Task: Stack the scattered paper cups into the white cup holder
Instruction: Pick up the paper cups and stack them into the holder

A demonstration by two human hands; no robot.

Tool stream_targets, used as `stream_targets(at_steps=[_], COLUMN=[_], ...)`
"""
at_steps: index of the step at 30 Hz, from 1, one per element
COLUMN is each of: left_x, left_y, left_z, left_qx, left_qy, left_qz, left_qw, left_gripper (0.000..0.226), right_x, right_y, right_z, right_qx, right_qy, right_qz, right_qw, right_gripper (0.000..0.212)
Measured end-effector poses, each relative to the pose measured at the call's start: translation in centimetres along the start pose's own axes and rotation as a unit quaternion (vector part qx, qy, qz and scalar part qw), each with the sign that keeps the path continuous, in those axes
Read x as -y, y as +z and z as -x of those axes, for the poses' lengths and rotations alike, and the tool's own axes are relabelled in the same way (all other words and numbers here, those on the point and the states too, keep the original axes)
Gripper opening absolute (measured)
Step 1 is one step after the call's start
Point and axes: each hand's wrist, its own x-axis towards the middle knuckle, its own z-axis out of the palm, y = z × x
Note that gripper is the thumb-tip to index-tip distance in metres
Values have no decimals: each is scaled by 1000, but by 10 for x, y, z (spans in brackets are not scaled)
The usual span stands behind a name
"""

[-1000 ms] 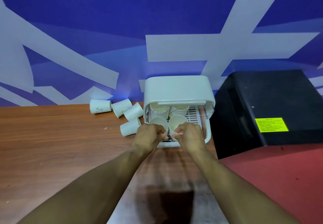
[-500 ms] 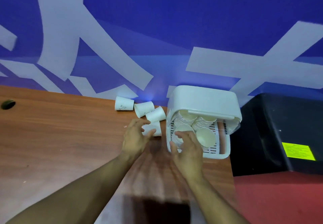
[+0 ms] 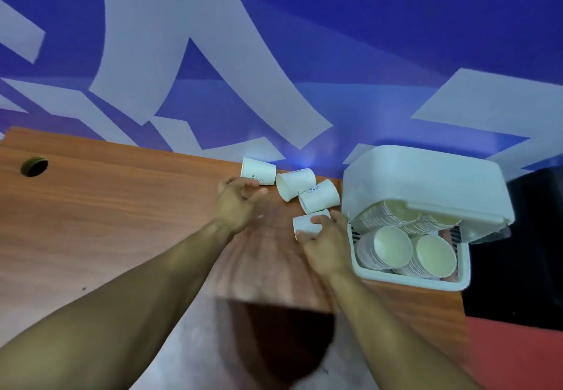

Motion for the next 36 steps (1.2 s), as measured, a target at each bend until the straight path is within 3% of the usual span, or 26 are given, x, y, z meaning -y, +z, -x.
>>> stream_targets(at_steps=[5,11,17,20,27,32,36], left_x=[10,28,33,35,-5,-42,-69], left_y=[1,4,7,-1,-10,-2,20], left_z=[-30,-67,-56,-42,21,74,112], left_qx=[37,55,-25,-57,-80,-48,-40], left_qy=[-9,-55,-91,-89,43,148,192], left_qz=[9,39,67,51,5,-14,-56], left_qw=[999,996,993,993,996,988,979], left_gripper=[29,26,8,10,23,14,8], right_x=[-7,-14,-19,-16,-2,-5,-19], right_y=[14,21,17,11,-23,-60,-99], right_z=[-12,-16,-15,-9,31,65,89], right_qx=[29,14,-10,-27,-108,-157,-205], right_qy=[79,97,75,53,-34,-94,-128], right_qz=[2,-9,-20,-29,-89,-114,-99], right_qw=[996,995,997,998,990,976,965], right_gripper=[45,25,12,13,27,35,28])
